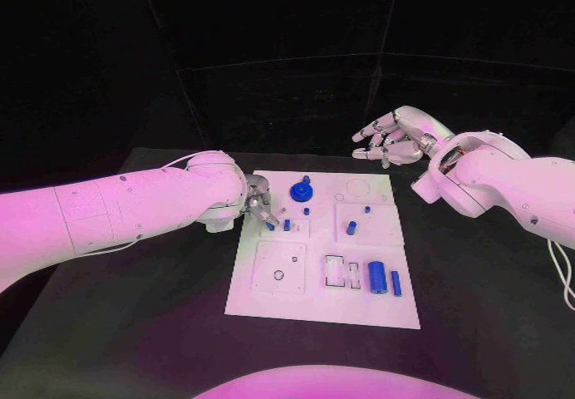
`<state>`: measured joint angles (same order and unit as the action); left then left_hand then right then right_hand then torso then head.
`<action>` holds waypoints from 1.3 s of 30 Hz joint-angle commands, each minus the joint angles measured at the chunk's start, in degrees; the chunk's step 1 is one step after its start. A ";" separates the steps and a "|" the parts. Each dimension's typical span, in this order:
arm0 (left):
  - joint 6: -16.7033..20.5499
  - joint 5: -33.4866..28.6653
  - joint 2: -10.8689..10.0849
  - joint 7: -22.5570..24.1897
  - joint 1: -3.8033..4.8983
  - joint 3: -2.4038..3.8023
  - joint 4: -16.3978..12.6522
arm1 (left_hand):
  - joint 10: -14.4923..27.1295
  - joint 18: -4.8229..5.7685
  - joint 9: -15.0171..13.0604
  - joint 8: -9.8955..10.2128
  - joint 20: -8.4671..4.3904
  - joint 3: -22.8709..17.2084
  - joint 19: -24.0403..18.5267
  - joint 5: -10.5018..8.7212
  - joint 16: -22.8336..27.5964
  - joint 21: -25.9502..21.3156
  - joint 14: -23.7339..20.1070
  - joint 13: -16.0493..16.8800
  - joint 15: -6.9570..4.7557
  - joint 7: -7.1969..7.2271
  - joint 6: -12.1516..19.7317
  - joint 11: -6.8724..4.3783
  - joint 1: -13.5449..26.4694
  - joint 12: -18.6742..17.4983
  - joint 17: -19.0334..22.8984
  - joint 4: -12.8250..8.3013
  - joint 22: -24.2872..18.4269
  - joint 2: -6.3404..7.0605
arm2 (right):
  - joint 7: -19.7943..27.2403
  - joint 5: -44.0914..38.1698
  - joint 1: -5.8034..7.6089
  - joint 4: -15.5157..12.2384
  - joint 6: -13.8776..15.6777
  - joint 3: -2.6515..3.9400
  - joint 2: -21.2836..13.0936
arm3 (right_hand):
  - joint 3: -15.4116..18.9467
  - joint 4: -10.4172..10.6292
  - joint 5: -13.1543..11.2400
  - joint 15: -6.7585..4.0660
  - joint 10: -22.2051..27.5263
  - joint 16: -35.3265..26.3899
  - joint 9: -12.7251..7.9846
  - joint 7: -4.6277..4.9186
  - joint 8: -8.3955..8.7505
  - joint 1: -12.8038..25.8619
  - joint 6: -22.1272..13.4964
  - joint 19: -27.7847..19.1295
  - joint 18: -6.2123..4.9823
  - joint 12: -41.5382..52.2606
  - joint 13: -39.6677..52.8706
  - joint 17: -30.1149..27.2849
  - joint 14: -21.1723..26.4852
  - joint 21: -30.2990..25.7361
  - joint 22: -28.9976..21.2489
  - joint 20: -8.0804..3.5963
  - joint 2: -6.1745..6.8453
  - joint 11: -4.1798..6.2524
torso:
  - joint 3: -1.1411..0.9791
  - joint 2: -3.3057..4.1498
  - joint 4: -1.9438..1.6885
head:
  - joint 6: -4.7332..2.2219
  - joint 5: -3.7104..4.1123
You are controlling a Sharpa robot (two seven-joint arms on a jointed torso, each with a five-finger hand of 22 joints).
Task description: Assemble the parts on the task board
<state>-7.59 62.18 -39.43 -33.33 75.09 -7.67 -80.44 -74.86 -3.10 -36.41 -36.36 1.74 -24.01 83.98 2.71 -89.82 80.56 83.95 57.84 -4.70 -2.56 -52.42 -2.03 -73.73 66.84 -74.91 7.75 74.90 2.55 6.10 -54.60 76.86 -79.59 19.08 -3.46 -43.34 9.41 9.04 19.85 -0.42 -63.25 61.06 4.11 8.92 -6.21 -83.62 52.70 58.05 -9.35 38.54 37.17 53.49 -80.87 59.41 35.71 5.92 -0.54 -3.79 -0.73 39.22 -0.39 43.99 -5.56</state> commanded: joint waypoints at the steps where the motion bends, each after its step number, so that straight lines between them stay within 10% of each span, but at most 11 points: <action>1: -0.83 -0.05 0.10 -0.18 -0.31 -0.19 -0.29 | -0.74 0.42 -0.11 -0.23 -0.52 -1.39 1.86 0.20 -0.18 0.35 6.05 0.08 -0.47 0.89 -0.88 -0.17 -0.41 0.35 -15.09 -1.69 4.62 -0.01 | 0.51 0.13 0.12 -0.05 -0.05 0.04 0.02 | 0.17 0.13 0.18 -0.13 -0.04 -0.15 0.07 -0.04 -0.19 -0.49 -0.22 0.43 -0.83 -0.21 -0.08 -0.06 -0.19 -0.20 -0.07 -0.10 -0.24 0.07 | -0.01 -0.02 0.01 | -0.01 0.01; 21: -1.26 -0.06 0.09 -0.82 -0.30 -0.19 0.03 | -0.28 0.56 0.88 0.96 -0.35 6.96 2.05 0.21 -0.18 0.74 6.05 -1.37 -0.21 0.47 -2.20 0.24 7.79 -0.77 -15.09 3.57 5.24 2.58 | 0.50 0.13 0.12 -0.06 0.04 0.04 0.00 | 0.17 0.13 0.18 -0.13 -0.04 -0.15 0.07 -0.04 -0.19 -0.49 -0.22 0.43 -0.83 -0.21 -0.08 -0.06 -0.19 -0.20 -0.07 -0.10 -0.24 0.07 | -0.03 0.02 0.03 | 0.15 0.12; 39: 0.54 -0.06 0.07 -0.69 -0.30 -0.19 0.56 | -0.80 0.62 1.12 1.10 -0.51 10.93 2.18 0.24 -0.18 0.97 6.05 -0.68 -0.42 0.73 -3.03 0.01 8.27 -0.23 -15.09 5.27 5.62 1.73 | 0.52 0.13 0.12 -0.02 0.13 0.04 0.03 | 0.36 0.34 0.18 -0.13 -0.05 -0.45 0.06 -0.03 -0.23 -0.57 -0.30 0.45 -0.86 -0.25 -0.43 -0.22 -0.21 -0.49 -0.36 -0.12 -0.23 0.06 | -0.02 -0.02 0.03 | 0.17 0.17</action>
<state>-7.74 62.09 -39.37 -33.61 74.75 -7.88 -79.93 -75.35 -3.10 -35.33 -35.57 1.74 -13.30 83.98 2.93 -89.82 81.32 83.95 57.14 -4.70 -1.94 -55.10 -1.95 -65.71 66.33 -74.91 13.06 74.90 4.65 6.12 -54.60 76.86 -79.58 19.10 -3.46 -43.33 9.60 9.23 19.85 -0.42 -63.25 60.78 4.11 8.92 -6.21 -83.86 52.71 58.05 -9.35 38.54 36.84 53.32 -80.87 59.13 35.42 5.92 -0.77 -3.79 -0.73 39.20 -0.35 44.18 -5.37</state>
